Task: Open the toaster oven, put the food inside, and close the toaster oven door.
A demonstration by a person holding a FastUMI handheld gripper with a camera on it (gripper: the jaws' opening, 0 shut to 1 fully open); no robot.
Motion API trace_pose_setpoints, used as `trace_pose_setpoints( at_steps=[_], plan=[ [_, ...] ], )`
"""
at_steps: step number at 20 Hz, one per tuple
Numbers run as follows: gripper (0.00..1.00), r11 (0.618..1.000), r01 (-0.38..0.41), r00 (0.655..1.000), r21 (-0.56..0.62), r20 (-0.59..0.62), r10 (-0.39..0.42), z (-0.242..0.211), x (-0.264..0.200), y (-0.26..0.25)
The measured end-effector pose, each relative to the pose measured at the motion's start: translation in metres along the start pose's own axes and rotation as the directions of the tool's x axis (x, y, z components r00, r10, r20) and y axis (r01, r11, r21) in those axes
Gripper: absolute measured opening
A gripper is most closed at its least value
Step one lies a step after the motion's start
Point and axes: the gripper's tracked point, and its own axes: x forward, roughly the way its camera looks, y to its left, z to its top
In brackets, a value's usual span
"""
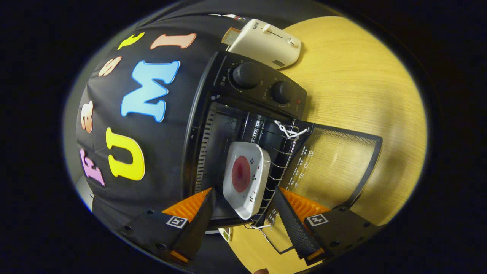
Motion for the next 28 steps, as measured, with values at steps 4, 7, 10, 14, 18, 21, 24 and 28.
trace_pose_setpoints(
  at_steps=[4,7,10,14,18,21,24,28],
  plan=[
    [0.97,0.982,-0.024,0.999,-0.187,-0.049,0.015,-0.009,-0.032,-0.003],
    [0.97,0.940,-0.031,0.998,-0.339,-0.060,0.011,-0.011,-0.055,-0.012],
    [0.98,0.875,-0.009,0.999,-0.485,-0.045,-0.014,-0.010,-0.074,-0.026],
    [0.98,0.734,0.015,0.997,-0.679,-0.046,-0.062,-0.016,-0.086,-0.049],
    [0.98,0.616,0.029,0.989,-0.787,-0.068,-0.134,-0.030,-0.087,-0.078],
    [0.98,0.547,0.053,0.976,-0.836,-0.073,-0.206,-0.035,-0.082,-0.100],
    [0.98,0.485,0.052,0.964,-0.873,-0.083,-0.252,-0.042,-0.076,-0.115],
    [0.98,0.383,0.041,0.944,-0.923,-0.090,-0.318,-0.051,-0.063,-0.130]
  ],
)
